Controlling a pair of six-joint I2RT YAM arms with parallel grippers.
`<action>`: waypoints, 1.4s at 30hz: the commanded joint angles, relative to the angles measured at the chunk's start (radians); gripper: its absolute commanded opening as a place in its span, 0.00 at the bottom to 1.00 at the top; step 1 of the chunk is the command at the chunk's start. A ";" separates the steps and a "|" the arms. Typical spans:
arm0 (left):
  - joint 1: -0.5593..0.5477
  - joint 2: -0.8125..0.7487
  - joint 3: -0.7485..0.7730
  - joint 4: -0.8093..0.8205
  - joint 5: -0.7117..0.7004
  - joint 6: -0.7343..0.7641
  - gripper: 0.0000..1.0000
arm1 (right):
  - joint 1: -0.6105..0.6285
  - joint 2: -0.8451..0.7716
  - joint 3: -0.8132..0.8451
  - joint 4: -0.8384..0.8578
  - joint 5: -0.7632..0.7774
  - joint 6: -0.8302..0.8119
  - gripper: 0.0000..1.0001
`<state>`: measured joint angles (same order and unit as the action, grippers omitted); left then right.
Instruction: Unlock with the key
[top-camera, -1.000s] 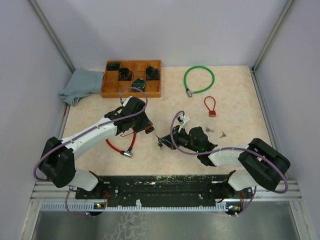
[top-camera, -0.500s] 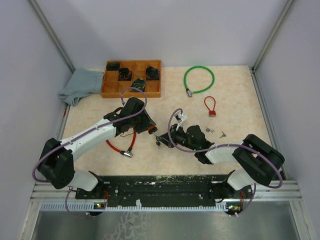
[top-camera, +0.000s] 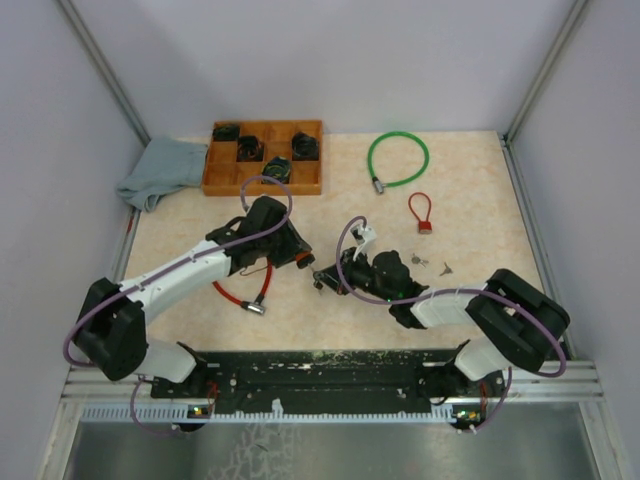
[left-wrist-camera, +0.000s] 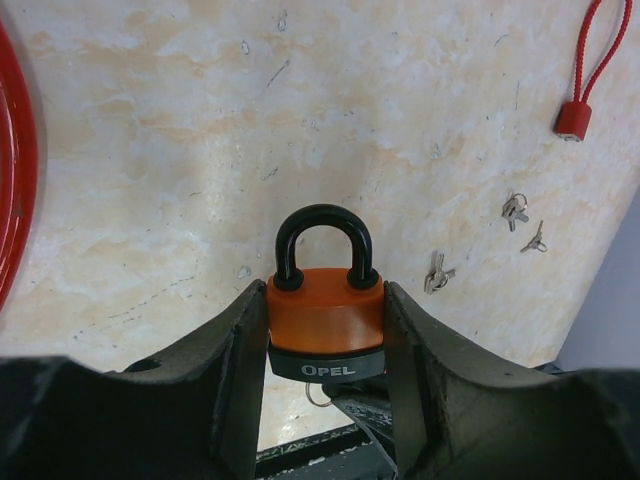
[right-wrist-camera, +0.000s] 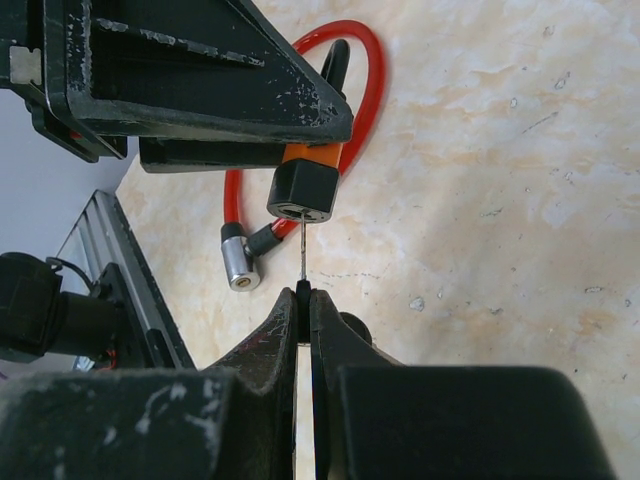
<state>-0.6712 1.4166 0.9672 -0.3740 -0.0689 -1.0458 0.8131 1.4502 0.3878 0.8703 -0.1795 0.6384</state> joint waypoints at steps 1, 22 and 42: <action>0.006 -0.046 -0.002 0.044 0.021 -0.013 0.00 | 0.009 -0.033 0.018 0.023 0.032 0.006 0.00; 0.006 -0.080 -0.095 0.183 0.107 -0.044 0.00 | 0.004 0.002 0.026 0.154 -0.004 0.177 0.00; -0.029 -0.189 -0.214 0.292 0.053 -0.035 0.00 | -0.003 -0.061 0.060 0.020 0.074 0.246 0.00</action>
<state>-0.6651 1.2602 0.7609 -0.1226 -0.0410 -1.0740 0.8150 1.4311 0.3874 0.8726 -0.1734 0.8860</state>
